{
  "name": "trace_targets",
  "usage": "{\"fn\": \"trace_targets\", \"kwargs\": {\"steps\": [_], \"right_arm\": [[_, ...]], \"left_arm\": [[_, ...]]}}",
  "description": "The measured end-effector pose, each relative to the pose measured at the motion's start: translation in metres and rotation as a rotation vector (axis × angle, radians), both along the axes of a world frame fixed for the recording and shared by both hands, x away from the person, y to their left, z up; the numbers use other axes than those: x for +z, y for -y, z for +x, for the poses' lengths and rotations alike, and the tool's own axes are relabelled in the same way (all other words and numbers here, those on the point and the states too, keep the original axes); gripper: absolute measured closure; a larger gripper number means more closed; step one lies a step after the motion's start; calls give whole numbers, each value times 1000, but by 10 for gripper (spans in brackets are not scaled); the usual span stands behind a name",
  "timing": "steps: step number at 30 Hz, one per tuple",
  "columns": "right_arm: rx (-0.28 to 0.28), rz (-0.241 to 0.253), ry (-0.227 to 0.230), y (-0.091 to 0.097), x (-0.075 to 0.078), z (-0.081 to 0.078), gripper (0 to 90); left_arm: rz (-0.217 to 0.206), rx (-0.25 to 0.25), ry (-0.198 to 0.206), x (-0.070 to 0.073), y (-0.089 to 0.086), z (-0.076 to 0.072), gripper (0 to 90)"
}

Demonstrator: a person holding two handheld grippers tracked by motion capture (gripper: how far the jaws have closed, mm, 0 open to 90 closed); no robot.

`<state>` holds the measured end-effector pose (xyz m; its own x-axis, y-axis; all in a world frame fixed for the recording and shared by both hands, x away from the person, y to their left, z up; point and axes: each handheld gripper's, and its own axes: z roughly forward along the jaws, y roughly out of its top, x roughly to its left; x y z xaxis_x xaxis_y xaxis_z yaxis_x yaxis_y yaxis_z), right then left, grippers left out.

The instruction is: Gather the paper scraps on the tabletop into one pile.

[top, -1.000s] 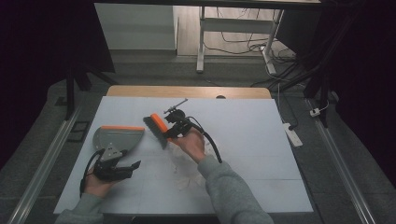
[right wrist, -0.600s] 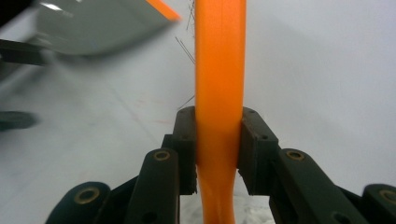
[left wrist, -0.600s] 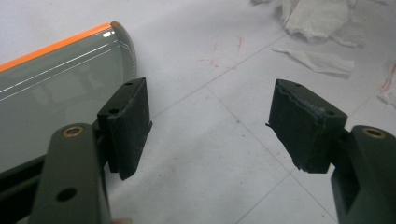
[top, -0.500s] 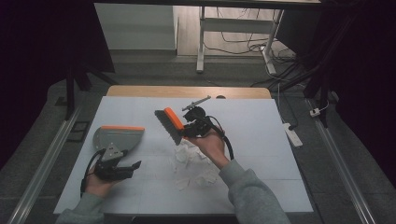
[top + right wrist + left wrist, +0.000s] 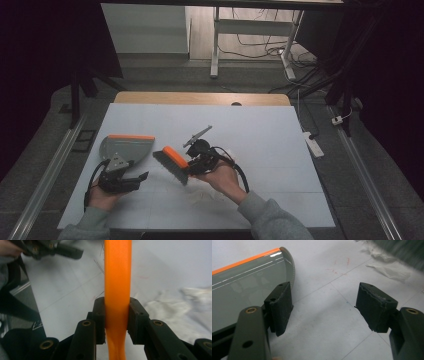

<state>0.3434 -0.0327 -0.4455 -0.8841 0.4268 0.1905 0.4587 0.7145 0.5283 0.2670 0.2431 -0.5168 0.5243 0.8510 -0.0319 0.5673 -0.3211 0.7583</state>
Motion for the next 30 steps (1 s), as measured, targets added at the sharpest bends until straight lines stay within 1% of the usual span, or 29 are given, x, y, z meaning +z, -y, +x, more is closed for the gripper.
{"fn": "trace_targets", "kwargs": {"steps": [2,4,5,6,7,8,9,10,11,13,14,16,17,20,22,23,26,27,28,30], "right_arm": [[14,-19,-8,-6,-8,-1,707],[30,-55,9,-10,-17,0,707],[19,-54,27,-9,-17,1,706],[8,-70,36,-6,-16,5,707],[-16,-88,61,-2,-14,8,706],[-50,-116,104,4,-13,11,707],[-77,-141,124,11,-12,16,707],[-107,-132,105,19,-12,21,707],[-133,-108,89,28,-11,25,707],[-146,-94,100,38,-5,26,707],[-142,-76,102,42,-2,25,707],[-129,-33,102,48,9,21,707],[-118,-21,112,50,16,18,707],[-97,-6,124,54,29,9,707],[-73,9,95,56,35,2,707],[-57,6,79,56,35,-2,707],[10,-29,34,51,29,-14,707],[40,-49,20,48,26,-19,707],[82,-76,6,44,22,-25,707],[131,-128,-15,37,14,-34,707]], "left_arm": [[-1,1,0,0,0,0,301],[3,0,-1,-1,-1,0,301],[1,1,-3,-1,-1,0,301],[-2,3,-4,-1,-1,-1,301],[-3,4,-3,-1,-2,-1,301],[-3,5,-3,-1,-2,-1,301],[-3,6,-4,-1,-2,-1,301],[-2,6,-5,-1,-2,0,301],[0,5,-7,-2,-2,0,301],[3,3,-9,-2,-1,0,301],[5,2,-11,-2,-1,1,301],[8,1,-10,-2,0,1,301],[9,0,-10,-2,0,1,301],[7,2,-11,-2,-1,0,301],[5,4,-9,-2,-1,0,301],[5,4,-7,-2,-1,0,301],[6,5,-7,-1,-1,0,301],[5,4,-8,-1,-1,0,301],[6,3,-8,-1,-1,0,301],[6,3,-9,-2,-1,0,301]]}}
